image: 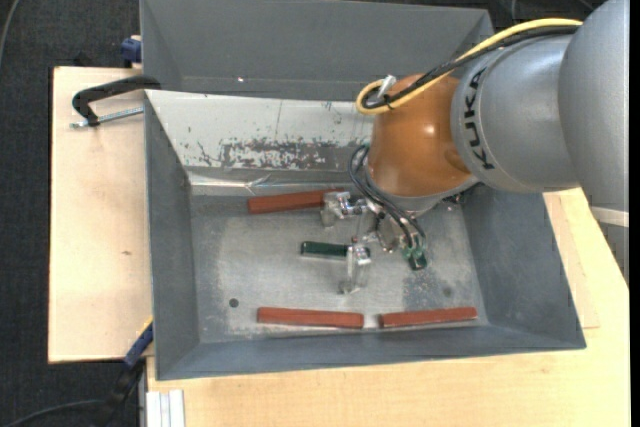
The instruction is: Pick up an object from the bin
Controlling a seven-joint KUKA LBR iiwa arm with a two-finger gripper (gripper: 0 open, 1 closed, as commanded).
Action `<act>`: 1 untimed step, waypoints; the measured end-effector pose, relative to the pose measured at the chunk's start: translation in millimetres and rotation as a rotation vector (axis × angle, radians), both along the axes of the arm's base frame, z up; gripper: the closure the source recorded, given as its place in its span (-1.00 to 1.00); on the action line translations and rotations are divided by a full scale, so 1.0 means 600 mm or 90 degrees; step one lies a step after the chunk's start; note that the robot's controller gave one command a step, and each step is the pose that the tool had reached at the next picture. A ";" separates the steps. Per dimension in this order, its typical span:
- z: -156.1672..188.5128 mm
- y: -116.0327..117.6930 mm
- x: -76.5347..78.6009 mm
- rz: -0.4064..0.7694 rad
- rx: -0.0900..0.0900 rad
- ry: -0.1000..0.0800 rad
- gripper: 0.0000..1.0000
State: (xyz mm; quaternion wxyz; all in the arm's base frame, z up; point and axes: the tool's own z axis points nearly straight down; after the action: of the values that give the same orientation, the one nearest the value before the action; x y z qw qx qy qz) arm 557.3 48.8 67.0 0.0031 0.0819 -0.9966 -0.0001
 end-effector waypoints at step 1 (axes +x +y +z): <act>0.006 0.002 0.003 0.000 0.001 -0.004 1.00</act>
Offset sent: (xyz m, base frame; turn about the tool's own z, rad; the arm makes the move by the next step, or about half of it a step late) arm 0.0000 0.0000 0.0000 0.0000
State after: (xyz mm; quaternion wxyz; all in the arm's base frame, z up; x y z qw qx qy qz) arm 559.2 49.8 70.8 -0.0002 0.0819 -0.9966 -0.0007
